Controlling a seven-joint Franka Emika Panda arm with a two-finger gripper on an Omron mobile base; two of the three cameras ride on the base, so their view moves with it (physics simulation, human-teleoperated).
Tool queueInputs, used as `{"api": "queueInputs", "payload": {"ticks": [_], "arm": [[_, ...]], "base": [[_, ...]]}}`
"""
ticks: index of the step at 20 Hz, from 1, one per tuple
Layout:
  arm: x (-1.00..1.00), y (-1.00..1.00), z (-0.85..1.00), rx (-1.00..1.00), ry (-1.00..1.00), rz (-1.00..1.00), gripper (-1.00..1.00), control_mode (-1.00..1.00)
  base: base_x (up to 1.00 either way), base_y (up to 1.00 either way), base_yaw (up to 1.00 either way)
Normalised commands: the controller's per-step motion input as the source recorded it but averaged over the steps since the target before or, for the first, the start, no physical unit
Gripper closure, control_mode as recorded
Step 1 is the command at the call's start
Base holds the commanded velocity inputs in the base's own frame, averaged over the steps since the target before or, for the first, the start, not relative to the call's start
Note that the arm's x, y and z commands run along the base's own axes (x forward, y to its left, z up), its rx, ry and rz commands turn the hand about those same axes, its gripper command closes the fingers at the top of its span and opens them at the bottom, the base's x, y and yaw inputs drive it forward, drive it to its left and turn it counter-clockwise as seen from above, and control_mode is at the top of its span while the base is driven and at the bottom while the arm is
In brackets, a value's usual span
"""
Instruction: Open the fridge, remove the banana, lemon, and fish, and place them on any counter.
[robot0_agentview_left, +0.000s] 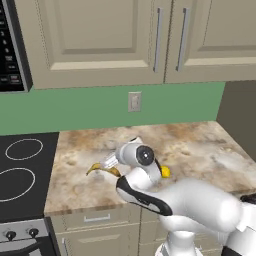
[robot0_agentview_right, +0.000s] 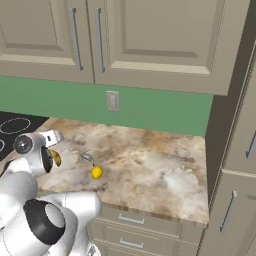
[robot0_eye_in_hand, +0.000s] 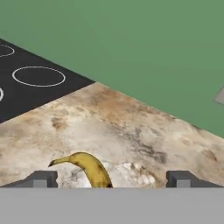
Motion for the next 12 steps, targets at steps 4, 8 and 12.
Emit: {"api": "queueInputs", "payload": {"ticks": [4,8,12], "arm": [[-0.51,0.00,1.00,0.08,-0.15,0.00,-1.00,-1.00],[-0.74,-0.01,1.00,0.03,-0.09,0.02,-1.00,-1.00],[-0.91,-0.17,1.00,0.00,0.00,0.04,-1.00,-1.00]], "base": [[0.00,0.00,0.00],[0.00,0.00,0.00],[0.00,0.00,0.00]]}}
